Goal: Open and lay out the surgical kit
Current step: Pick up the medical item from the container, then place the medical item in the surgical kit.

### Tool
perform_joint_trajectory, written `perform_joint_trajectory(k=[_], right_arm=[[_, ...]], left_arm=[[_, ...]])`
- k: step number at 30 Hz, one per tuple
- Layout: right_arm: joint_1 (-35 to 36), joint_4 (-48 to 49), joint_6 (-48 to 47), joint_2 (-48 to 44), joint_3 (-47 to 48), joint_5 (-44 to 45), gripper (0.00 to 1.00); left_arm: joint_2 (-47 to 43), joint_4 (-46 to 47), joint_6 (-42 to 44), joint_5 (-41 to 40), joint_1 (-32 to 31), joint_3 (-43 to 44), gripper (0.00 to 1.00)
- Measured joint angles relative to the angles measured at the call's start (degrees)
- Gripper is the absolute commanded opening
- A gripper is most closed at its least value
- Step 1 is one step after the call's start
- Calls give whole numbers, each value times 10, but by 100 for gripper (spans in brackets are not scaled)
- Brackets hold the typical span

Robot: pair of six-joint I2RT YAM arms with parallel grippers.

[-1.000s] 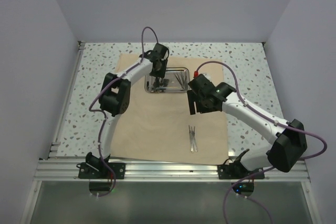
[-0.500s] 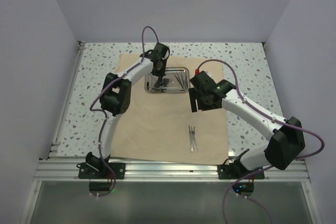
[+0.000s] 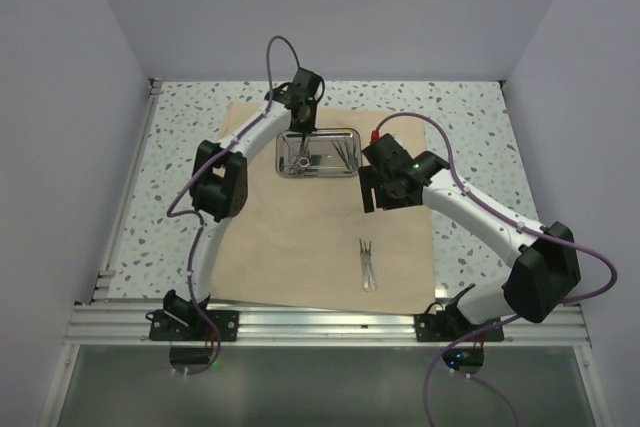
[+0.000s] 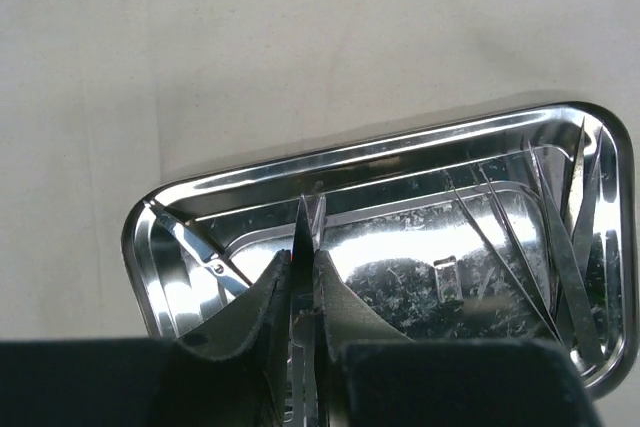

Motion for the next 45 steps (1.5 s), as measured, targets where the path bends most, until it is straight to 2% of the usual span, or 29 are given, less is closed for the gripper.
perform_joint_trajectory(k=[5,10,13,19,23,30,36,38,41,45], right_arm=[[-1,3,0,0,0,0,77],[-19,3,-1,0,2,-3,76],[-31,-1,-4,0,18,-12,76],[-35,0,-15,0,51,-20,77],[-35,0,-23,8,50,-19,77],[-39,4,-24,10,9,-19,76],[-41,5,-23,6,-32,-19,76],[-41,6,-23,3,-39,-19,76],[-41,8,-23,3,-41,-19,76],[-41,11,-24,3,-41,-15,76]], left_arm=[[-38,-15,-38,0,0,-31,0],[-172,-3,-97,-3,-17,-198,0],[-248,3,-135,-17,-54,-276,0],[-358,30,-229,-51,-178,-403,0],[-374,34,-282,-68,-223,-458,0],[-384,56,-355,-74,-246,-575,0],[-384,66,-395,-73,-293,-593,0],[-386,70,-404,-73,-307,-593,9],[-387,68,-411,-73,-318,-593,31],[-387,54,-417,-76,-318,-586,47]])
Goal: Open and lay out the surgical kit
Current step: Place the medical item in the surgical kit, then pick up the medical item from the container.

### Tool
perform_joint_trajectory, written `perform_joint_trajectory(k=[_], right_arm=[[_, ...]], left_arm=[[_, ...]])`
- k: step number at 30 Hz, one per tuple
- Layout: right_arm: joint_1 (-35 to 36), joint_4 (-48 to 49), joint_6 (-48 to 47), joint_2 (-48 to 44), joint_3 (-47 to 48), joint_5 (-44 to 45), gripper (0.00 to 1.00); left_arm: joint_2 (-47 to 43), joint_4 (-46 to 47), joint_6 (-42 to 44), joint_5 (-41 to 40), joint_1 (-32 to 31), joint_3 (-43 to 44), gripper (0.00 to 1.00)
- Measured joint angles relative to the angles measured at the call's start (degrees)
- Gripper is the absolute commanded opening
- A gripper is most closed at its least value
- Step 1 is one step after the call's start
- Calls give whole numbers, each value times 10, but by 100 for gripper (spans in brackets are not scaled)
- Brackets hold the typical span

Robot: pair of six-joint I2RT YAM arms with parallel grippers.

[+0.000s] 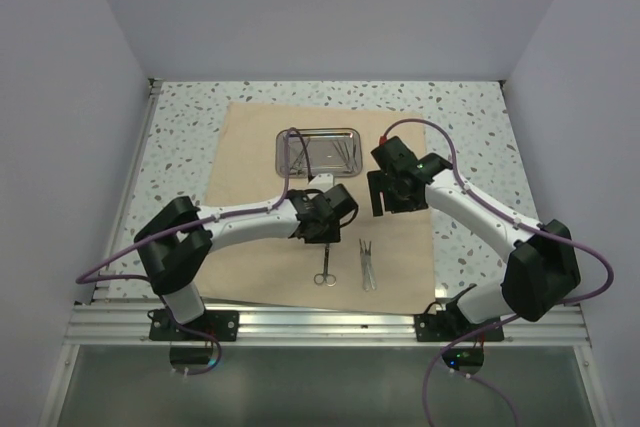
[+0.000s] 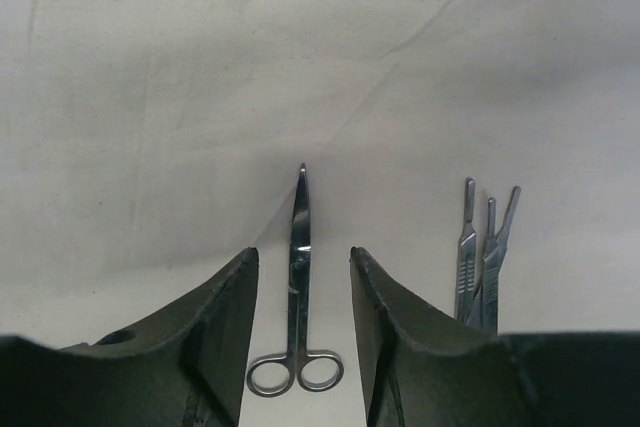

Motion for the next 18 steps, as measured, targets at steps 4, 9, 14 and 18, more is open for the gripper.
perform_joint_trajectory(k=[4,9,14,18], right_arm=[[-2,0,-3,-2,0,3,76],[-9,-2,-3,-23,2,5,76],[-12,-5,0,-70,2,5,76],[-12,-11,13,-100,2,0,76]], left_arm=[[3,-40,10,-13,0,54,49],[23,-65,58,-28,17,163,49],[53,-45,148,-7,114,231,52],[119,-35,236,3,196,289,52]])
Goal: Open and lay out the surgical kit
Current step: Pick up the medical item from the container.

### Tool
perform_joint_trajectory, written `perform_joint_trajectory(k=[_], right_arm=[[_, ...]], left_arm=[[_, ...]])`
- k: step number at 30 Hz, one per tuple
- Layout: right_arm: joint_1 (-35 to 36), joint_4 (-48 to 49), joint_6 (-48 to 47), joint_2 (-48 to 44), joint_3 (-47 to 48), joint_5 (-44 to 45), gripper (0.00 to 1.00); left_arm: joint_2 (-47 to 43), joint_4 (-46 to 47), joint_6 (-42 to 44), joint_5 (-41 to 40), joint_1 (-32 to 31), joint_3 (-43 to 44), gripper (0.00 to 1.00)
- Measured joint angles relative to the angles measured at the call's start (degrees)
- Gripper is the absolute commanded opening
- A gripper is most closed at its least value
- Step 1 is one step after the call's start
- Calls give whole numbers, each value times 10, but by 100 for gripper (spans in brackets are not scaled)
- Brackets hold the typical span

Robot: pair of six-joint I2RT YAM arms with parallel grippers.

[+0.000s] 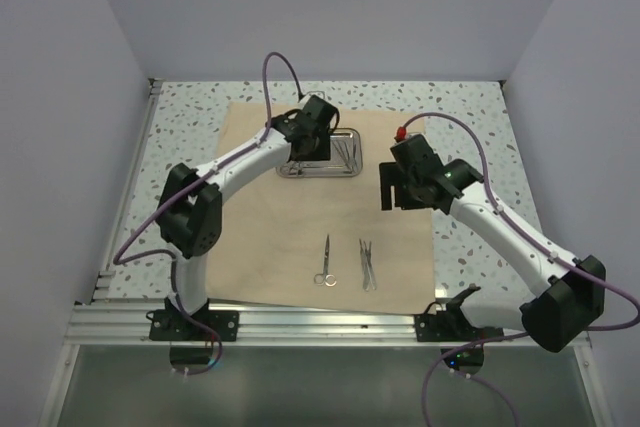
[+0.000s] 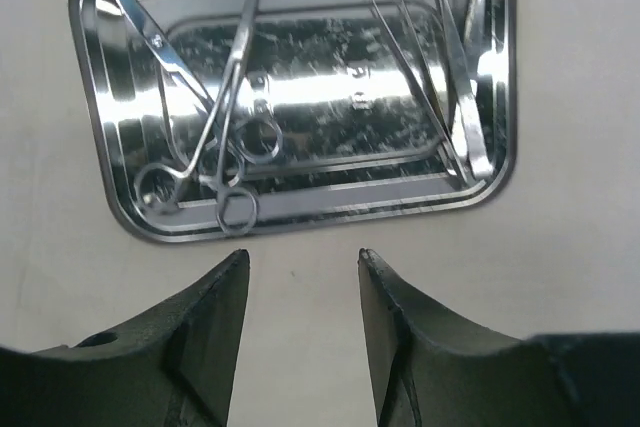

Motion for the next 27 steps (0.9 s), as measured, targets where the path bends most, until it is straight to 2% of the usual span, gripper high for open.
perform_joint_trajectory(k=[7,12,27], right_arm=[[0,-6,31,-24,0,-2,76],[0,-12,49,-23,0,1,76],[0,-25,65,36,29,16,76]], left_arm=[[142,-6,130,21,57,122,52],[184,-11,183,44,75,177,52],[261,-3,213,123,133,225,50]])
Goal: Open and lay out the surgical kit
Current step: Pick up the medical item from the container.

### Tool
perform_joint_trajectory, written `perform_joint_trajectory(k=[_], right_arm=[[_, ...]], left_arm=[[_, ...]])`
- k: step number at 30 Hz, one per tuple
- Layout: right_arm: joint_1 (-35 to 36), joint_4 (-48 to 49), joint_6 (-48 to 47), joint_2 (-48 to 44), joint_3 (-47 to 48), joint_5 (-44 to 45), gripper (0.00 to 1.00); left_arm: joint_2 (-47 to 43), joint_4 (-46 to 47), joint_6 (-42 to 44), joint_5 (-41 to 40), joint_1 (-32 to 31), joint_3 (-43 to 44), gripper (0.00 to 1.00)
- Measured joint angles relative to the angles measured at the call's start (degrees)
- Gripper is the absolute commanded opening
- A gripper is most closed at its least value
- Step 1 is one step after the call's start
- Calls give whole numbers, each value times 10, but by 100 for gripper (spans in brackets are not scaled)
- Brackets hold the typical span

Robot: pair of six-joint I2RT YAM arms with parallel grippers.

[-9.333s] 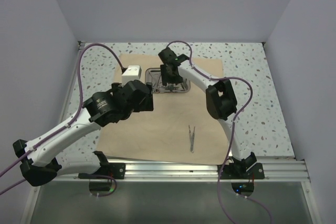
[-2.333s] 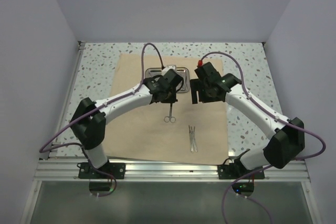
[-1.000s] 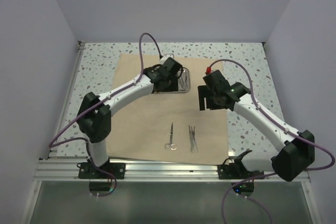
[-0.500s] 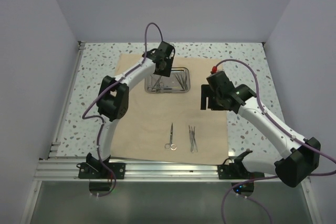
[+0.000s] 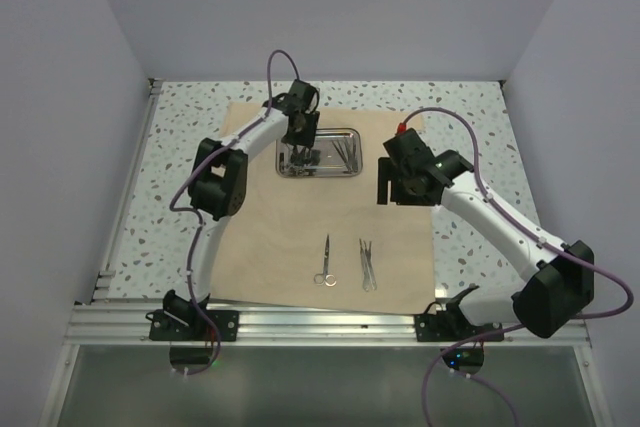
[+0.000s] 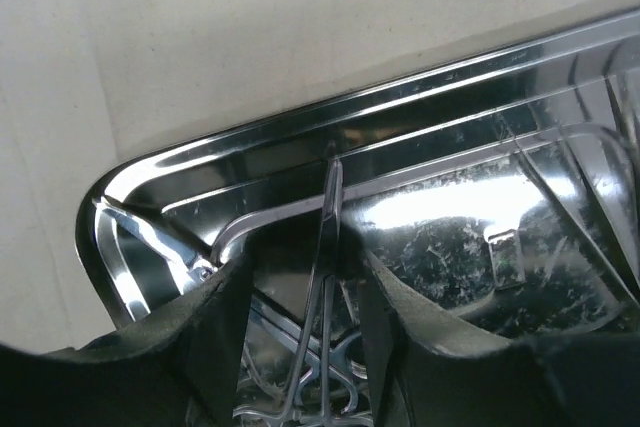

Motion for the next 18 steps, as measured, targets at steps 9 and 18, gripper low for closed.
perform_joint_trajectory(k=[9,18], right_arm=[[0,0,-1,17,13,0,76],[0,-1,-7,17,13,5,76]], left_arm=[[8,9,2,9,0,0,37],[-3,36,6,-38,-1,-34,17]])
